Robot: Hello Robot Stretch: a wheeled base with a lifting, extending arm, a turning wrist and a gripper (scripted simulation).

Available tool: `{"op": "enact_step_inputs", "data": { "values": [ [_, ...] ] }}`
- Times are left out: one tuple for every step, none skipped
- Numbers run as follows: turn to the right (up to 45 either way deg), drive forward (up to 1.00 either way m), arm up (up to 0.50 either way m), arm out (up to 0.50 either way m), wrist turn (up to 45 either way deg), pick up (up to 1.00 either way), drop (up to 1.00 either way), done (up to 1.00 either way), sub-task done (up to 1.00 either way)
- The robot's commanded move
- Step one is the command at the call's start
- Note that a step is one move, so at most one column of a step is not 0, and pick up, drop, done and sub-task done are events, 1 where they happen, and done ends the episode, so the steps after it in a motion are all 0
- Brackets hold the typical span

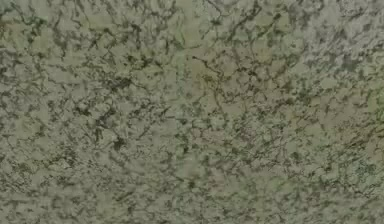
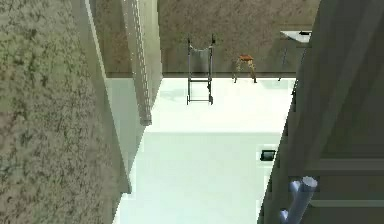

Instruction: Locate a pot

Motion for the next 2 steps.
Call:
{"op": "enact_step_inputs", "data": {
  "values": [
    [45.0, 0.0, 0.0, 0.0, 0.0, 0.0, 0.0, 0.0, 0.0],
    [12.0, 0.0, 0.0, 0.0, 0.0, 0.0, 0.0, 0.0, 0.0]
  ]
}}
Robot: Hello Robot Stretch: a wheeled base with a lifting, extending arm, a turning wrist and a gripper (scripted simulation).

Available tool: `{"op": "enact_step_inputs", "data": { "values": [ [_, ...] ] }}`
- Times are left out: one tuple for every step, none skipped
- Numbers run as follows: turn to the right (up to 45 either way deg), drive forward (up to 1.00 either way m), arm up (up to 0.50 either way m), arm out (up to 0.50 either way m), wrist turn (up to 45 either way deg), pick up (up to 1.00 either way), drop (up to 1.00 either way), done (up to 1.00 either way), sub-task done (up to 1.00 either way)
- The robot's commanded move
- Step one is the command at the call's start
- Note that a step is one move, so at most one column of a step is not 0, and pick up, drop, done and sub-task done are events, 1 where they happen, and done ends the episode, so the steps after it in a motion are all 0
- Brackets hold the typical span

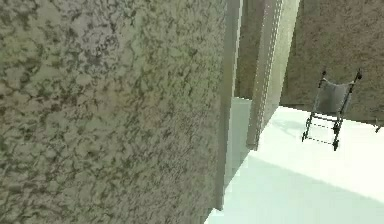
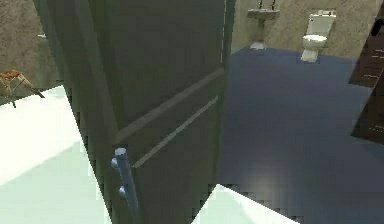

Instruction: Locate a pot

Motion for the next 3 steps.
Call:
{"op": "enact_step_inputs", "data": {
  "values": [
    [0.0, 0.3, 0.0, 0.0, 0.0, 0.0, 0.0, 0.0, 0.0],
    [39.0, 0.0, 0.0, 0.0, 0.0, 0.0, 0.0, 0.0, 0.0],
    [0.0, 1.0, 0.0, 0.0, 0.0, 0.0, 0.0, 0.0, 0.0]
  ]
}}
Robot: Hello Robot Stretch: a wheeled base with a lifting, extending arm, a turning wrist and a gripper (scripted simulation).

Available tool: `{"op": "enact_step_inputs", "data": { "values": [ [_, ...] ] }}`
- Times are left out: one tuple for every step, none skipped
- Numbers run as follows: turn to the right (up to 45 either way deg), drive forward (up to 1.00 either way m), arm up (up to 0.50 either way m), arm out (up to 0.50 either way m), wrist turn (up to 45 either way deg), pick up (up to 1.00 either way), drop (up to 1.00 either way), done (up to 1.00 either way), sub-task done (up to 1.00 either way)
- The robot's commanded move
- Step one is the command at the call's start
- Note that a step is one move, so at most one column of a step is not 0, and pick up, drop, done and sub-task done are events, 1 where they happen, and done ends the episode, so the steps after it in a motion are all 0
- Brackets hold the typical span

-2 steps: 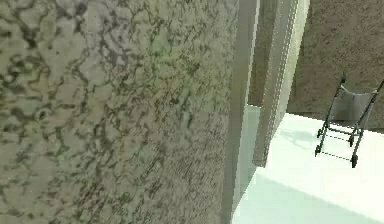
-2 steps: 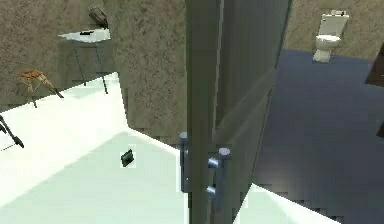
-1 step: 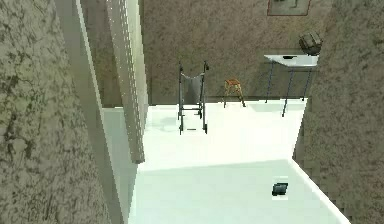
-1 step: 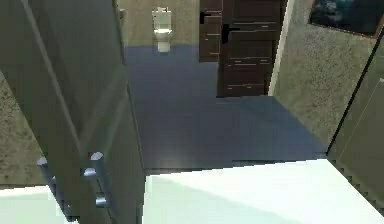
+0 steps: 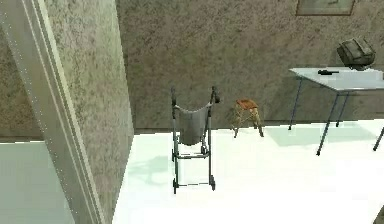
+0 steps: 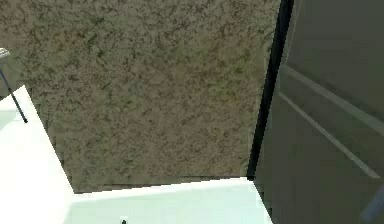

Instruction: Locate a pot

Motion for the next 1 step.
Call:
{"op": "enact_step_inputs", "data": {
  "values": [
    [6.0, 0.0, 0.0, 0.0, 0.0, 0.0, 0.0, 0.0, 0.0]
  ]
}}
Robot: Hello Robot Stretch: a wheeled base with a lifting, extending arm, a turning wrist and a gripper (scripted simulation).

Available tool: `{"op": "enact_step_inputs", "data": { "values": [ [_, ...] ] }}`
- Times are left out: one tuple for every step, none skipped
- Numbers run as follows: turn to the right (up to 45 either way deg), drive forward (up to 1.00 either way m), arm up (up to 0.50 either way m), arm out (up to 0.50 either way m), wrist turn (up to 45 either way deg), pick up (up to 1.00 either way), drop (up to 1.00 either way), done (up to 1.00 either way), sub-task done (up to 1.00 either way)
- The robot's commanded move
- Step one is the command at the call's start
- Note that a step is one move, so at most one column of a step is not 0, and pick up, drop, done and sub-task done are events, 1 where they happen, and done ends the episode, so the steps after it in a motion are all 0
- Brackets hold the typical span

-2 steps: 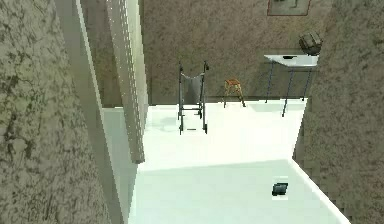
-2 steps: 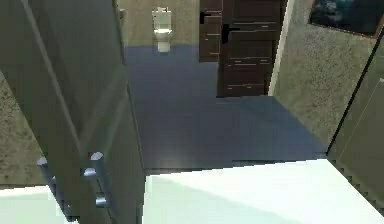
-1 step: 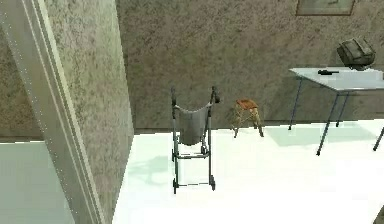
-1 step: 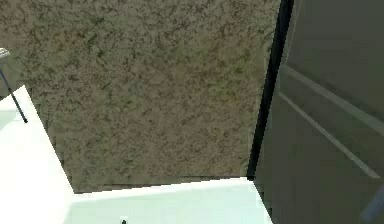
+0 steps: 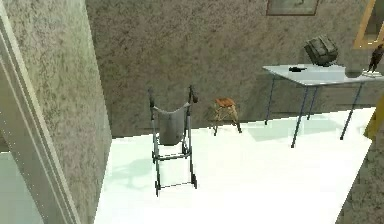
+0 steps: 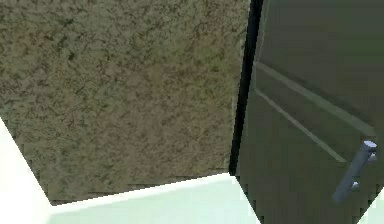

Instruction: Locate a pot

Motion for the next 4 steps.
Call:
{"op": "enact_step_inputs", "data": {
  "values": [
    [0.0, 0.05, 0.0, 0.0, 0.0, 0.0, 0.0, 0.0, 0.0],
    [-9.0, 0.0, 0.0, 0.0, 0.0, 0.0, 0.0, 0.0, 0.0],
    [0.0, 0.15, 0.0, 0.0, 0.0, 0.0, 0.0, 0.0, 0.0],
    [-45.0, 0.0, 0.0, 0.0, 0.0, 0.0, 0.0, 0.0, 0.0]
  ]
}}
